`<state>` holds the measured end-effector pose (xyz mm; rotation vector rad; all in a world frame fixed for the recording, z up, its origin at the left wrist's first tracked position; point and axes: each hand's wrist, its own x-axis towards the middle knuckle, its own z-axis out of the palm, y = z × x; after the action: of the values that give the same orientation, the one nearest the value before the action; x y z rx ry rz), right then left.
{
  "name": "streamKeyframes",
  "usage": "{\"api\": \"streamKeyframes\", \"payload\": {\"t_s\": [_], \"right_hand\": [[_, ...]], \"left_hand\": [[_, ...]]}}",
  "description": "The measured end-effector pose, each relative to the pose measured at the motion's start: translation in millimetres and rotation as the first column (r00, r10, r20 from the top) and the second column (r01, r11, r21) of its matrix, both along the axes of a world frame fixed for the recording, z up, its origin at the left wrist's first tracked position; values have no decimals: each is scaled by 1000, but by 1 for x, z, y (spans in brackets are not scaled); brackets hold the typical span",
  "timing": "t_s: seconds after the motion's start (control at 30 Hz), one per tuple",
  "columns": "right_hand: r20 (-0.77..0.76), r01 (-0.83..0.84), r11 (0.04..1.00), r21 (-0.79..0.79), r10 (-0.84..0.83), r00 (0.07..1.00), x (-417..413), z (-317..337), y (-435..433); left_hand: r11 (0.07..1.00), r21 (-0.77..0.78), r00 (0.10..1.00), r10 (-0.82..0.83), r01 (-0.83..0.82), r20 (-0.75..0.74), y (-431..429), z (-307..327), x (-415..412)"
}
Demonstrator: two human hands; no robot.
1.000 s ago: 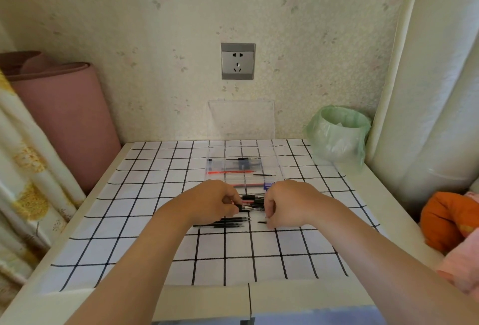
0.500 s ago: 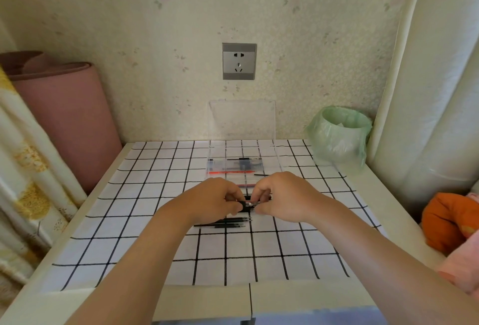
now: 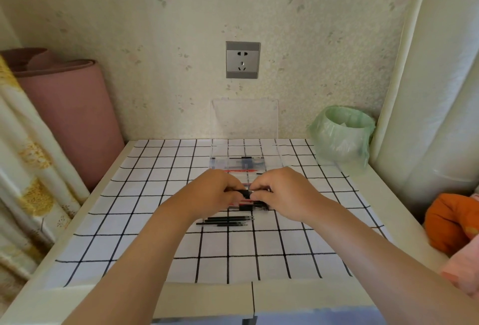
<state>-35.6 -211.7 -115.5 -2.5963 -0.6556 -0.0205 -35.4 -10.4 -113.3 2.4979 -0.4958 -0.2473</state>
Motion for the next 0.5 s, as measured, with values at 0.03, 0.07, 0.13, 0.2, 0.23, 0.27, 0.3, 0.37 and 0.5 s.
{"api": "streamKeyframes", "payload": {"t_s": [0.03,0.07,0.13,0.2,0.23,0.27,0.3,0.37,0.5], "right_hand": [[-12,1,1000,27,-1,1000,0,-2,1],[-36,9,998,59,-7,999,1,-3,2],[-97,29,993,117,-17,995,3,-5,4],[-135,39,986,161,-17,991,4,-6,6],[-139,39,985,168,-16,990,5,-7,8],[-137,35,987,158,-13,990,5,-8,9],[-135,32,991,131,-14,991,6,-9,10],[-116,36,997,62,-29,993,8,-11,12],[-48,123,987,100,-119,992,20,-12,12]], "left_hand": [[1000,3,1000,-5,4,17,1,0,0],[1000,5,999,-10,9,33,1,-1,0],[1000,-2,997,-14,14,71,3,0,-1],[1000,-19,995,-5,7,102,4,3,-1],[1000,-20,994,-4,6,113,5,4,-1],[1000,-12,993,-7,8,118,5,4,0],[1000,3,993,-10,10,119,5,3,1],[1000,29,991,-7,4,135,3,-2,3],[998,-20,952,66,-63,297,4,-10,12]]}}
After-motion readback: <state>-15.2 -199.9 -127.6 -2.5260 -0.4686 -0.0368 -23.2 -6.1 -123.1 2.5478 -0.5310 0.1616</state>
